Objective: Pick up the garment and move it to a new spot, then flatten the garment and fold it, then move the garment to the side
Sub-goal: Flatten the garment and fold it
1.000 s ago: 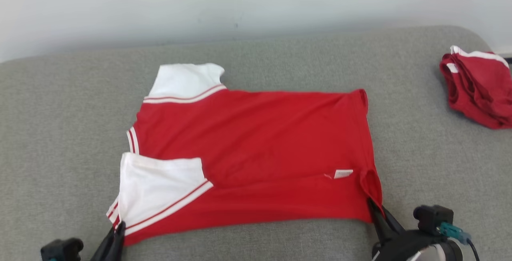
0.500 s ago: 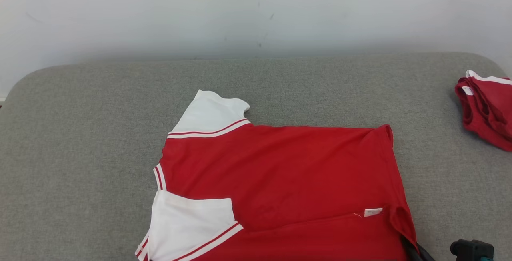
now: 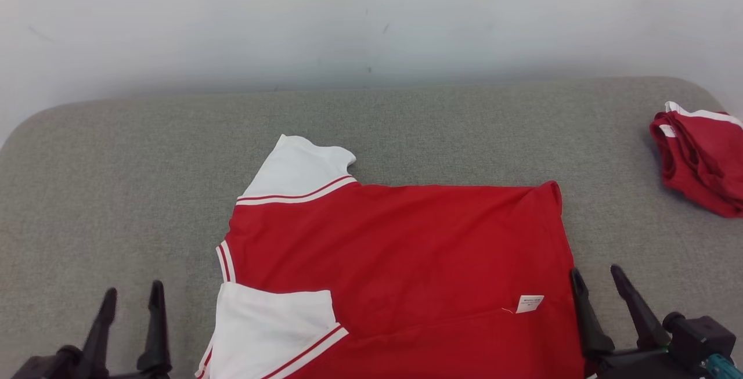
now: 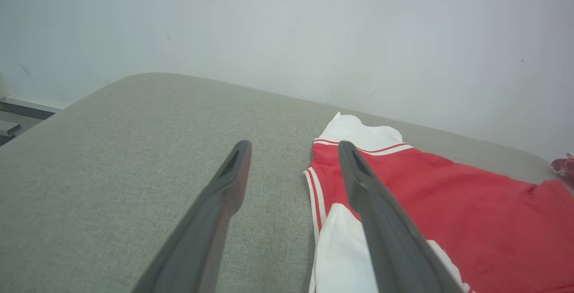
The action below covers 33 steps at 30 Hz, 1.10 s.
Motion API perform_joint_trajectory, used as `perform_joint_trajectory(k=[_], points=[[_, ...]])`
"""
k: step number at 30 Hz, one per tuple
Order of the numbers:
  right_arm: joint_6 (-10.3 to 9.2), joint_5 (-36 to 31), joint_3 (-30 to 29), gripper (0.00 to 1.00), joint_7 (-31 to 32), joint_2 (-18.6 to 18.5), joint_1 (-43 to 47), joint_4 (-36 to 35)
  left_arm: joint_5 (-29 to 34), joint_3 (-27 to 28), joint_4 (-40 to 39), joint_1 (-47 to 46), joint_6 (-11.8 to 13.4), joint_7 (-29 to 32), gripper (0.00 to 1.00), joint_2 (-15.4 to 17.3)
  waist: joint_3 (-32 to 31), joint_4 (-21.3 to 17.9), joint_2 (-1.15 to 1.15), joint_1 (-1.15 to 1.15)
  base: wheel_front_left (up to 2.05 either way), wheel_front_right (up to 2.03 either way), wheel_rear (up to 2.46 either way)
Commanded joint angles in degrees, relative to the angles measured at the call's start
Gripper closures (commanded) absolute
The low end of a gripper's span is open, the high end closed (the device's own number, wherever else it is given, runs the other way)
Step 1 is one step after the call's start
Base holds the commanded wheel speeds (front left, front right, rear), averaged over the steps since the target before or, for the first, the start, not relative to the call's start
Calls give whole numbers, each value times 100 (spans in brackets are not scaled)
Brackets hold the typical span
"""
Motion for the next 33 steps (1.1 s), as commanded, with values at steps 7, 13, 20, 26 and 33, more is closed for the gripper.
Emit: perform_joint_trajectory(k=[7,13,20,26,33], points=[[2,-659,-294,0,-285,420,-19,-408,722,384,-647,69,-25,0,0,-21,-128,-38,0,0,0,0,0],[2,-930,-438,0,-329,625,261,-442,942,348,-578,120,-195,0,0,-59,-252,73,0,0,0,0,0],[2,-1041,-490,0,-350,702,470,-315,954,286,-258,239,-325,0,0,-120,-304,118,0,0,0,0,0],[2,-1059,-485,0,-354,687,487,-228,960,370,-131,321,-356,0,0,-196,-313,83,0,0,0,0,0],[2,-918,-529,0,-300,474,114,-121,787,336,42,-248,-372,0,0,8,-142,23,0,0,0,0,0]])
